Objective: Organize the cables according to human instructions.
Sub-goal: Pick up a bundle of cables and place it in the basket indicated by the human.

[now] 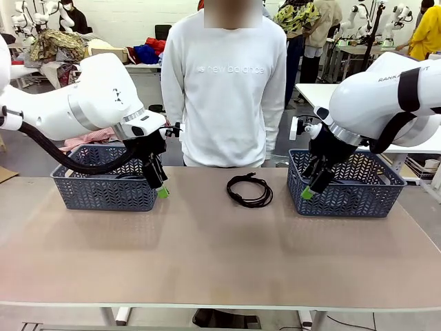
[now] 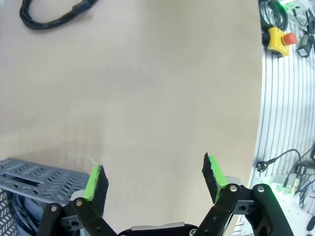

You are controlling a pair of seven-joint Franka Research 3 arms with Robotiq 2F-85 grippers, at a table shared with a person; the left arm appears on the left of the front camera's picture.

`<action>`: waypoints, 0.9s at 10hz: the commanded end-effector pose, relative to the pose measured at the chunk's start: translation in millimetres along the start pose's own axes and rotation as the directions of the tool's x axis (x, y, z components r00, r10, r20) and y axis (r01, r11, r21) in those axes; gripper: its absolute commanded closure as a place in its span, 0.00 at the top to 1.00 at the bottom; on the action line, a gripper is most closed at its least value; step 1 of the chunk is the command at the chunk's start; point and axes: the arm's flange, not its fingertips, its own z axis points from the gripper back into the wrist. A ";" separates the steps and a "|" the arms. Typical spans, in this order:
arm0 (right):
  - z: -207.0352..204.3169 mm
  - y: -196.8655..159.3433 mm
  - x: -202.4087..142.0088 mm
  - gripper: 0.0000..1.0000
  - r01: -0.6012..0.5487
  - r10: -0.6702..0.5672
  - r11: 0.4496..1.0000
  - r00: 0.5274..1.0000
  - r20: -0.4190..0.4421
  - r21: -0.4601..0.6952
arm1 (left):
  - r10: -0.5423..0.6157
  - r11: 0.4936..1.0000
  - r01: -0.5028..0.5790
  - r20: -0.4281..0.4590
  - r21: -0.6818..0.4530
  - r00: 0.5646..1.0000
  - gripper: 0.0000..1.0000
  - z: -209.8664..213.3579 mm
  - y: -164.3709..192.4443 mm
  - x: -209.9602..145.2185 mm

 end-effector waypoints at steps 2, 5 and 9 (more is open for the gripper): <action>1.6 -0.3 1.8 1.00 0.010 -0.010 1.000 1.000 -0.010 -0.009 | 0.003 1.000 -0.003 0.002 0.002 1.000 1.00 1.1 -0.4 -0.9; 1.6 -0.3 1.8 1.00 0.010 -0.010 1.000 1.000 -0.010 -0.009 | 0.003 1.000 -0.003 0.002 0.002 1.000 1.00 1.1 -0.4 -0.9; 1.6 -0.3 1.8 1.00 0.010 -0.010 1.000 1.000 -0.010 -0.009 | 0.003 1.000 -0.003 0.002 0.002 1.000 1.00 1.1 -0.4 -0.9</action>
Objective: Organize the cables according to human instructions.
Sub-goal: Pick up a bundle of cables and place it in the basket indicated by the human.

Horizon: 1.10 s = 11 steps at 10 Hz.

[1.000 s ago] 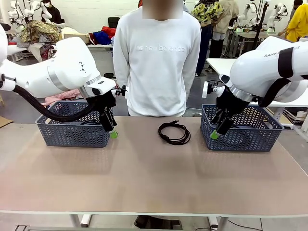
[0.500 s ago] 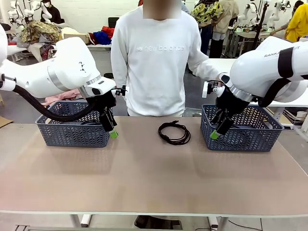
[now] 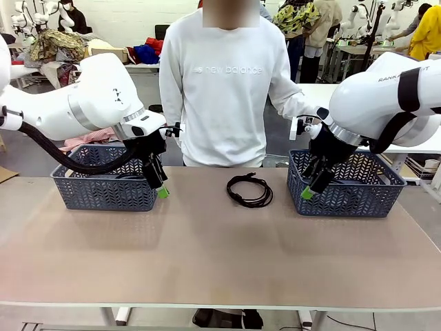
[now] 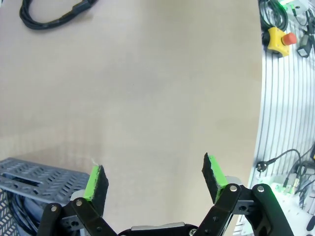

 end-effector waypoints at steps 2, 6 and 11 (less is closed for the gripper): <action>1.6 -0.3 1.8 1.00 0.010 -0.010 1.000 1.000 -0.010 -0.009 | 0.003 1.000 -0.003 0.002 0.002 1.000 1.00 1.1 -0.4 -0.9; -9.4 -8.2 34.6 1.00 0.148 -0.147 0.989 0.986 -0.082 0.013 | 0.003 1.000 -0.003 0.002 0.002 1.000 1.00 1.1 -0.4 -0.9; -49.9 -32.4 117.9 1.00 0.385 -0.394 0.919 0.902 -0.175 -0.088 | 0.003 1.000 -0.003 0.002 0.002 1.000 1.00 1.1 -0.4 -0.9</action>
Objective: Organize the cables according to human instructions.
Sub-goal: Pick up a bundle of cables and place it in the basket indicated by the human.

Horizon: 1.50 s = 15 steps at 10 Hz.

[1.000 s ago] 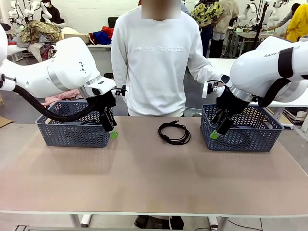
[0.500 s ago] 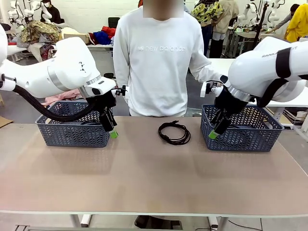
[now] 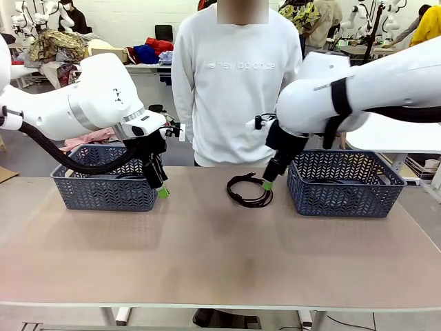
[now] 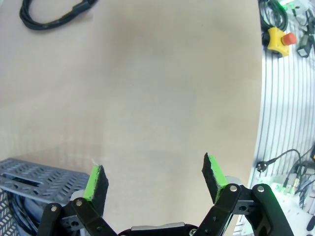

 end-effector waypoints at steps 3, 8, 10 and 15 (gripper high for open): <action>-18.4 -7.0 60.7 1.00 0.125 -0.127 0.991 0.990 -0.056 -0.047 | 0.004 1.000 -0.004 0.002 0.002 1.000 1.00 1.1 -0.4 -1.4; -28.2 -8.7 62.3 1.00 0.115 -0.115 0.993 0.992 -0.041 -0.016 | 0.004 1.000 -0.004 0.002 0.002 1.000 1.00 1.1 -0.4 -1.4; -28.2 -8.7 62.3 1.00 0.115 -0.115 0.993 0.992 -0.041 -0.016 | 0.004 1.000 -0.004 0.002 0.002 1.000 1.00 1.1 -0.4 -1.4; -37.7 -10.2 75.4 1.00 0.182 -0.182 0.983 0.982 -0.054 -0.008 | 0.004 1.000 -0.004 0.002 0.002 1.000 1.00 1.1 -0.4 -1.4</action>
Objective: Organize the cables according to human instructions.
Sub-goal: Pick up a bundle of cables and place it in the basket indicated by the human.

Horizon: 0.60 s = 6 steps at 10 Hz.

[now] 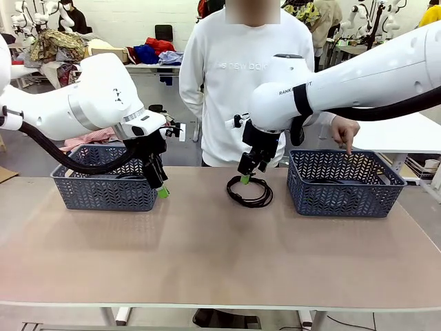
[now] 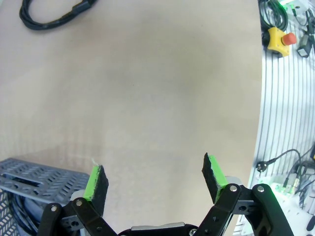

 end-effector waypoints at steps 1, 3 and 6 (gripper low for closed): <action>-11.5 2.5 15.4 1.00 0.113 -0.113 0.994 0.994 -0.015 0.000 | 0.004 1.000 -0.004 0.002 0.002 1.000 1.00 1.1 -0.4 -1.4; -31.6 2.0 33.3 1.00 0.222 -0.223 0.975 0.975 -0.023 -0.008 | 0.004 1.000 -0.004 0.002 0.002 1.000 1.00 1.1 -0.4 -1.4; -55.6 3.1 56.5 1.00 0.368 -0.371 0.926 0.928 -0.023 -0.083 | 0.004 1.000 -0.004 0.002 0.002 1.000 1.00 1.1 -0.4 -1.4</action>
